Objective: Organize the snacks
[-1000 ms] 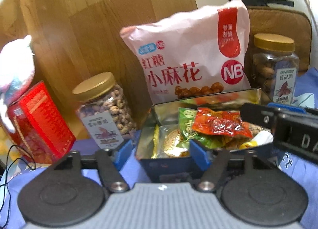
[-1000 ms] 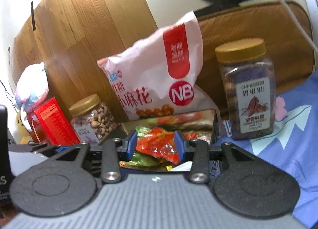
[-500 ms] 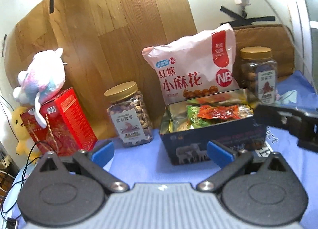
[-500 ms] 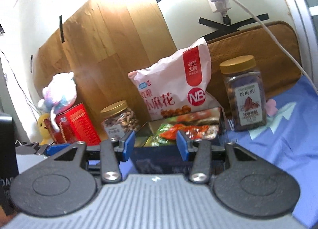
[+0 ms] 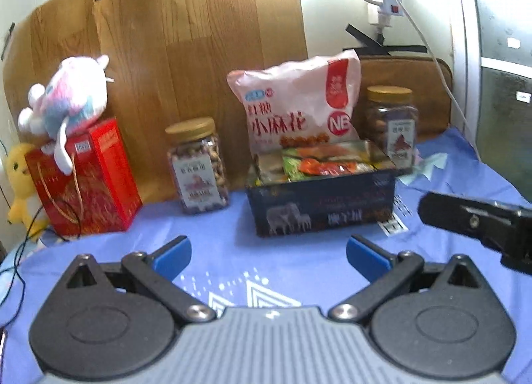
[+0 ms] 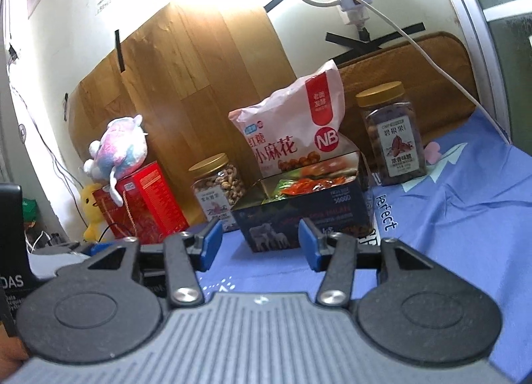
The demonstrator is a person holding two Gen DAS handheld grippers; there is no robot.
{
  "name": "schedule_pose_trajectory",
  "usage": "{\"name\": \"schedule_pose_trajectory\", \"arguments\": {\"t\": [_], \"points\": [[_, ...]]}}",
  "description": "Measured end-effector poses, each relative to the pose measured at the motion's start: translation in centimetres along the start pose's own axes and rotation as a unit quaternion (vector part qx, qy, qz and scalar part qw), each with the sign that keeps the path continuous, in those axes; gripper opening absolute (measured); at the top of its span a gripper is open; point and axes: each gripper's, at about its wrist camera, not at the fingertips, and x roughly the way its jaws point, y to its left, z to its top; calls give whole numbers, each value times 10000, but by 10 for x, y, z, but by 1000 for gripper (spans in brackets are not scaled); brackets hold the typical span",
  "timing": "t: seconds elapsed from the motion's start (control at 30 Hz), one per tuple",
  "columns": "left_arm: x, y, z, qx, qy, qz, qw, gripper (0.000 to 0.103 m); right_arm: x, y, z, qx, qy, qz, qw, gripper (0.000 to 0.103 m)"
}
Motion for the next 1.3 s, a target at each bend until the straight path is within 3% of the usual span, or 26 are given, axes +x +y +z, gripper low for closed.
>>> {"name": "schedule_pose_trajectory", "arguments": {"t": [0.43, 0.67, 1.3], "points": [[-15, 7, -34, 37, 146, 28, 9999, 103, -17, 25, -12, -210, 30, -60, 9998, 59], [-10, 6, -53, 184, 413, 286, 9986, 103, -17, 28, -18, -217, 115, -68, 9997, 59], [-3, 8, -64, 117, 713, 410, 9965, 103, -10, 27, -25, -132, 272, -54, 9995, 59]]}}
